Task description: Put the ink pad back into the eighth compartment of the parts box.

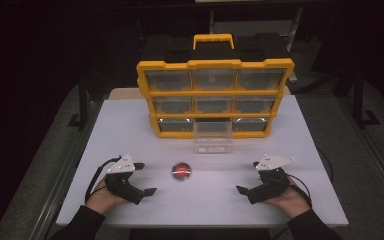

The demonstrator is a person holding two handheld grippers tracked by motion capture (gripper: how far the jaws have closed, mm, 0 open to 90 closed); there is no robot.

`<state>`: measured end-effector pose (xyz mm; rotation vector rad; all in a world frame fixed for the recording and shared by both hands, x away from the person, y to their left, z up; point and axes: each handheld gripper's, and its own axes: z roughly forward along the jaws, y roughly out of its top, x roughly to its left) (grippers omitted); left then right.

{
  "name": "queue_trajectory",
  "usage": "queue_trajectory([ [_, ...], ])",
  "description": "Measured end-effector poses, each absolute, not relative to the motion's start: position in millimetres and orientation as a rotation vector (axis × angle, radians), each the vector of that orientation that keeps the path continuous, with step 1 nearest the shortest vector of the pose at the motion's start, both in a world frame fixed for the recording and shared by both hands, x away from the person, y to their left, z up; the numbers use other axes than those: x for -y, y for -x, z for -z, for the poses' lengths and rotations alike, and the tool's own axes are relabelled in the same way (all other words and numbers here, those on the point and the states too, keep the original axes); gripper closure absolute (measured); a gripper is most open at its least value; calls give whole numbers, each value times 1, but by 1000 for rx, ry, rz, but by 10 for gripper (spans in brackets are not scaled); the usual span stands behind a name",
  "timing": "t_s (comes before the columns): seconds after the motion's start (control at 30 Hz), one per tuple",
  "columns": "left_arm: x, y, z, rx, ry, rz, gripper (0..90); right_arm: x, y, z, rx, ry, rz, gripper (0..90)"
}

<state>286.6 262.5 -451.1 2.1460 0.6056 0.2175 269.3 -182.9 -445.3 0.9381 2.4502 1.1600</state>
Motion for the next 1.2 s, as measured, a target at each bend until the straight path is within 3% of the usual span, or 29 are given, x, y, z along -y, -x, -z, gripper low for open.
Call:
queue_trajectory([
  [1.2,-244,-300,446,-547,-2158,-204,0,182,-267,442,-2444,-928,-1199,0],
])
